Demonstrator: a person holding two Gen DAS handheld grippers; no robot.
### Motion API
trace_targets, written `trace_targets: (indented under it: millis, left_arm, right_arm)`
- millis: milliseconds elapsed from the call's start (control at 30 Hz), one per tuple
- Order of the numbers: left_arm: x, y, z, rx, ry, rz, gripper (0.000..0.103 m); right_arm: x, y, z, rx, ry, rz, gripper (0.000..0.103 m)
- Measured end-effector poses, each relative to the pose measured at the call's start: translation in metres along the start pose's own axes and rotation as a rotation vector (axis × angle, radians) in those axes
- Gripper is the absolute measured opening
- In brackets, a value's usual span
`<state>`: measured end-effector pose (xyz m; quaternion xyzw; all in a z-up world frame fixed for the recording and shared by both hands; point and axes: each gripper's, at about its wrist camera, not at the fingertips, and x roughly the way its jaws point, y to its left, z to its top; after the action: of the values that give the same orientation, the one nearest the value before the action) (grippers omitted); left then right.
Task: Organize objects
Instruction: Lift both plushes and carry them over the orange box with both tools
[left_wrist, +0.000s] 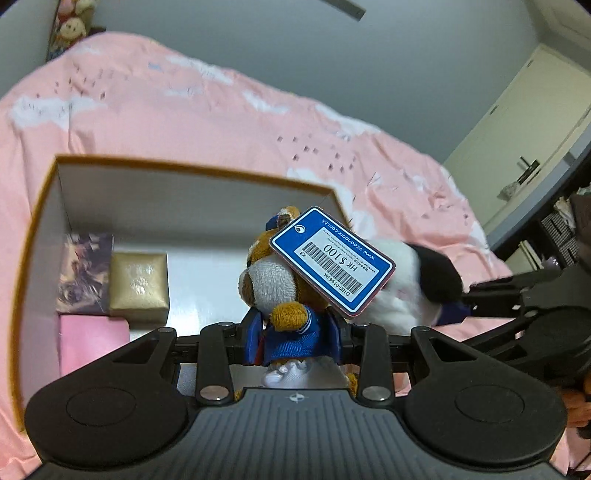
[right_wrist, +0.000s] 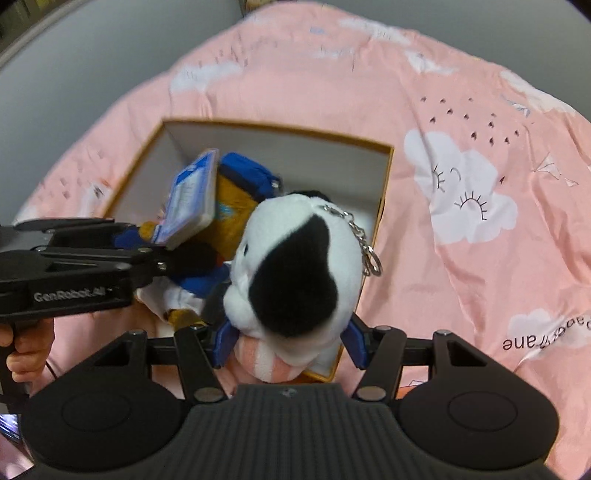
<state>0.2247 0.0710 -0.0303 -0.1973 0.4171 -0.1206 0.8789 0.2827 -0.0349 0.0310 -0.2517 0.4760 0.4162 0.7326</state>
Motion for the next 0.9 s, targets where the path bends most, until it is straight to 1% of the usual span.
trace_targets:
  millis: [100,267,333,467,533,633,700,767,833,900]
  left_arm:
    - [0.016,0.012,0.0,-0.033,0.032,0.008,0.041]
    - [0.034,0.03,-0.001,-0.121,0.085,-0.011,0.041]
    - [0.039,0.034,-0.002,-0.137,0.103,-0.004,0.04]
    - [0.051,0.042,-0.003,-0.16,0.169,-0.017,0.041]
    - [0.056,0.045,-0.005,-0.166,0.186,-0.014,0.041]
    - [0.06,0.052,-0.007,-0.207,0.2,-0.02,0.041]
    - [0.063,0.056,-0.008,-0.239,0.215,-0.024,0.041]
    - [0.064,0.058,-0.008,-0.238,0.225,-0.009,0.041]
    - [0.065,0.055,-0.007,-0.223,0.225,0.005,0.042]
    - [0.064,0.055,-0.005,-0.227,0.222,-0.009,0.043]
  right_arm:
    - [0.011,0.003,0.011,0.001,0.034,-0.012,0.06]
    - [0.035,0.004,0.029,-0.005,0.108,-0.048,0.06]
    - [0.043,0.006,0.032,-0.005,0.134,-0.063,0.059]
    - [0.06,0.002,0.037,0.0,0.182,-0.081,0.059]
    - [0.067,0.002,0.036,-0.003,0.205,-0.087,0.059]
    - [0.074,0.002,0.037,-0.003,0.218,-0.09,0.059]
    - [0.076,0.002,0.037,-0.003,0.211,-0.098,0.06]
    - [0.077,0.006,0.038,-0.026,0.191,-0.117,0.061]
    - [0.078,0.009,0.037,-0.045,0.178,-0.131,0.059]
    - [0.08,0.009,0.038,-0.056,0.185,-0.135,0.06]
